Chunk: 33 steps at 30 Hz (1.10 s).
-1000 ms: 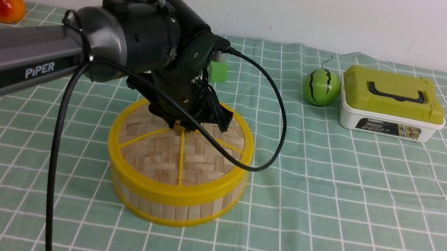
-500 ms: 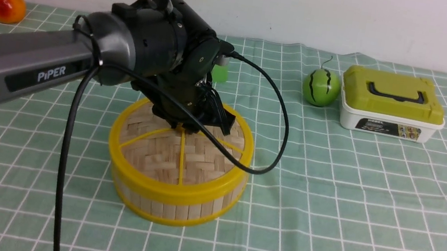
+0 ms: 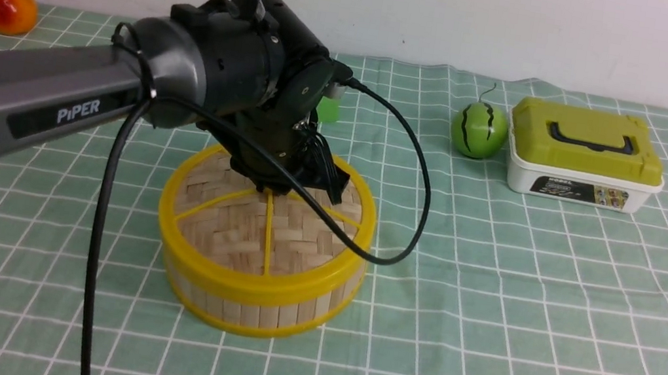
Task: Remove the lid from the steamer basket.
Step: Use the left arm to lift the lid of the steamer, then use the left arm to place the steamer lid on the table
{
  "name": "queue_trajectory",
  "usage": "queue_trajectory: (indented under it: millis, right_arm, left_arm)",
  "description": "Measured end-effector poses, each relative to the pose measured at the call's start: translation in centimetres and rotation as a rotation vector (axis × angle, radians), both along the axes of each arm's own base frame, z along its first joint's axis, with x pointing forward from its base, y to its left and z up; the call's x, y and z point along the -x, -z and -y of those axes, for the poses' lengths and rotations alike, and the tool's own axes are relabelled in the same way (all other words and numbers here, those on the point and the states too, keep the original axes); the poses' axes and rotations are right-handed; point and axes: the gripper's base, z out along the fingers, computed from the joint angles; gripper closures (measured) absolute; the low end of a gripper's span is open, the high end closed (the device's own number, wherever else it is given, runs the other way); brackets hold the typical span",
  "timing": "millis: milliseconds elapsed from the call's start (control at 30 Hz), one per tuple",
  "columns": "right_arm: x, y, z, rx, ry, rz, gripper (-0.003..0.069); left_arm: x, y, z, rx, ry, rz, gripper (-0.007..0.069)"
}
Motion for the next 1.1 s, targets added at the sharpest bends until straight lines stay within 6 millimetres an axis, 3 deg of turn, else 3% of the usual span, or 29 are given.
queue_trajectory:
  millis: [67, 133, 167, 200, 300, 400, 500, 600, 667, 767, 800, 833, 867, 967, 1067, 1100]
  right_arm:
    - [0.0, 0.0, 0.0, 0.000, 0.000, 0.000, 0.0418]
    - [0.0, 0.0, 0.0, 0.000, 0.000, 0.000, 0.0418]
    - [0.0, 0.0, 0.0, 0.000, 0.000, 0.000, 0.0418]
    - [0.0, 0.0, 0.0, 0.000, 0.000, 0.000, 0.0418]
    - [0.0, 0.0, 0.0, 0.000, 0.000, 0.000, 0.0418]
    - [0.0, 0.0, 0.0, 0.000, 0.000, 0.000, 0.0418]
    - [0.0, 0.0, 0.0, 0.000, 0.000, 0.000, 0.0418]
    - [0.0, 0.0, 0.0, 0.000, 0.000, 0.000, 0.0418]
    - [0.0, 0.0, 0.0, 0.000, 0.000, 0.000, 0.0418]
    - [0.0, 0.0, 0.0, 0.000, 0.000, 0.000, 0.0418]
    - [0.0, 0.0, 0.0, 0.000, 0.000, 0.000, 0.0418]
    - [0.0, 0.0, 0.0, 0.000, 0.000, 0.000, 0.0418]
    - [0.0, 0.0, 0.0, 0.000, 0.000, 0.000, 0.0418]
    - [0.0, 0.0, 0.0, 0.000, 0.000, 0.000, 0.0418]
    - [0.0, 0.0, 0.0, 0.000, 0.000, 0.000, 0.0418]
    - [0.0, 0.0, 0.0, 0.000, 0.000, 0.000, 0.0418]
  left_arm:
    - [0.2, -0.5, -0.3, -0.008, -0.013, -0.012, 0.0515]
    - [0.7, -2.4, -0.8, -0.011, -0.038, -0.014, 0.0515]
    - [1.2, -4.6, -1.4, -0.014, -0.048, 0.007, 0.0515]
    - [1.3, -4.9, -1.5, -0.013, -0.050, 0.011, 0.0515]
    - [3.2, -9.9, -3.3, -0.045, -0.069, 0.091, 0.0515]
    - [4.8, -12.8, -5.1, -0.085, -0.101, 0.137, 0.0515]
    - [5.7, -14.6, -7.1, -0.086, -0.148, 0.165, 0.0515]
    - [5.9, -15.2, -9.7, -0.074, -0.213, 0.169, 0.0515]
    - [5.8, -14.5, -13.2, -0.062, -0.330, 0.130, 0.0515]
    - [5.7, -12.6, -17.1, -0.049, -0.469, 0.059, 0.0515]
    - [5.8, -10.8, -19.1, -0.049, -0.537, -0.005, 0.0515]
    - [5.8, -10.5, -19.1, -0.051, -0.538, -0.012, 0.0515]
    - [5.9, -8.4, -20.9, -0.044, -0.594, -0.068, 0.0515]
    - [6.4, -3.6, -22.3, 0.012, -0.657, -0.135, 0.0515]
    - [6.4, -1.2, -22.2, 0.068, -0.658, -0.118, 0.0515]
    - [6.3, 0.5, -21.9, 0.106, -0.650, -0.102, 0.0515]
